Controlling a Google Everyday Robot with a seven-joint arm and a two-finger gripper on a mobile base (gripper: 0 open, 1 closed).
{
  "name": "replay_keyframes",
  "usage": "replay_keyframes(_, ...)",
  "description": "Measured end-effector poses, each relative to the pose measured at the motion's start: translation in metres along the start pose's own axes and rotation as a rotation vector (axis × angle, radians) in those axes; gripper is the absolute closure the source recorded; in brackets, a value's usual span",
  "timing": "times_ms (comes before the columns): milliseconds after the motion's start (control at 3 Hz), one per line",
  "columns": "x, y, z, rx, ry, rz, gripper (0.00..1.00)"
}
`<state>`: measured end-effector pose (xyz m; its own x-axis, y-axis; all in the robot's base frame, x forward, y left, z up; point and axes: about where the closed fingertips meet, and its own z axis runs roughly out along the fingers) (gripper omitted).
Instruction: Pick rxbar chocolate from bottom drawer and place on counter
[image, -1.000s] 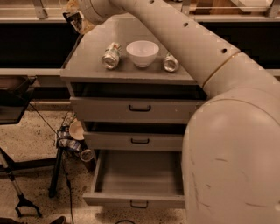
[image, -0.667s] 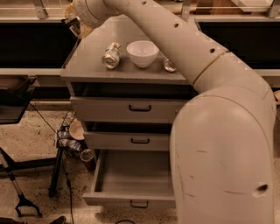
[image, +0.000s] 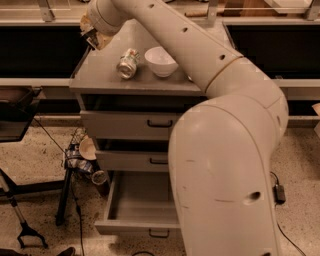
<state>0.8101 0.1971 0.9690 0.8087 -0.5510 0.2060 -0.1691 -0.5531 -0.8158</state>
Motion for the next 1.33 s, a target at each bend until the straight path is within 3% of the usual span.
replay_keyframes(667,-0.005,0.009,0.032,-0.079,-0.002,-0.053,1.00)
replay_keyframes(1333,-0.009,0.014,0.048,-0.149,0.001,-0.107,0.58)
